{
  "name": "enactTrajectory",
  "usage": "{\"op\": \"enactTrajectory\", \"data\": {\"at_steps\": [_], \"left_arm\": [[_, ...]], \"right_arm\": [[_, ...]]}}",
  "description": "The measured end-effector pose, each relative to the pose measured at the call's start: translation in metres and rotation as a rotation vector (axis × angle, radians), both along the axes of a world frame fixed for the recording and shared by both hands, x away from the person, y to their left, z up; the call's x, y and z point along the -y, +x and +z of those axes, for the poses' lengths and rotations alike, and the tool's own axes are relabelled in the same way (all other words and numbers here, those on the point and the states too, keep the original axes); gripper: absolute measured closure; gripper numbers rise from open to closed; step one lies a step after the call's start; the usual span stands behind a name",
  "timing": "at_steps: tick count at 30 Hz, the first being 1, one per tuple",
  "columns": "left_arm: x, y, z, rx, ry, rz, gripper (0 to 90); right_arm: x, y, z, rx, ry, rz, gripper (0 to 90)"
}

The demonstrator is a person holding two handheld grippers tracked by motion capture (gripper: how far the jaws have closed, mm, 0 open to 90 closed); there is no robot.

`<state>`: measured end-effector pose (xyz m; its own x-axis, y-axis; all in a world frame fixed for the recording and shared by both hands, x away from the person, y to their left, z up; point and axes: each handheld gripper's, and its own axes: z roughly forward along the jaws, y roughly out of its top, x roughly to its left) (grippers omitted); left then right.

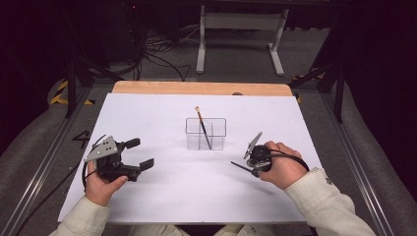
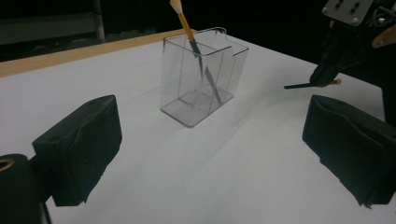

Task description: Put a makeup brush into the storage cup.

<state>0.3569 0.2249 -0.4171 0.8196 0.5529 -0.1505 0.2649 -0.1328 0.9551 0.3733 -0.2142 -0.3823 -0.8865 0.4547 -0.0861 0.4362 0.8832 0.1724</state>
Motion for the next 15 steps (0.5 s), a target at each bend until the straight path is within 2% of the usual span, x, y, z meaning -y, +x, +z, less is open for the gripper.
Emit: {"op": "enactTrajectory", "data": {"at_steps": [5,12,13,14,15], "left_arm": [[0.006,-0.002,0.005,0.017,0.023,-0.035,6.0],[0.015,-0.004,0.008,0.035,0.029,-0.082,7.7],[0.015,-0.004,0.008,0.035,0.029,-0.082,7.7],[0.018,-0.004,0.009,0.043,0.034,-0.103,7.6],[0.018,-0.004,0.009,0.043,0.034,-0.103,7.6]], "right_arm": [[-0.008,0.001,0.008,0.011,-0.029,0.088,83.5],[-0.022,0.0,0.019,0.025,-0.048,0.186,83.5],[-0.022,0.0,0.019,0.025,-0.048,0.186,83.5],[-0.026,-0.001,0.022,0.033,-0.053,0.22,83.5],[-0.028,-0.001,0.023,0.037,-0.053,0.233,83.5]]}}
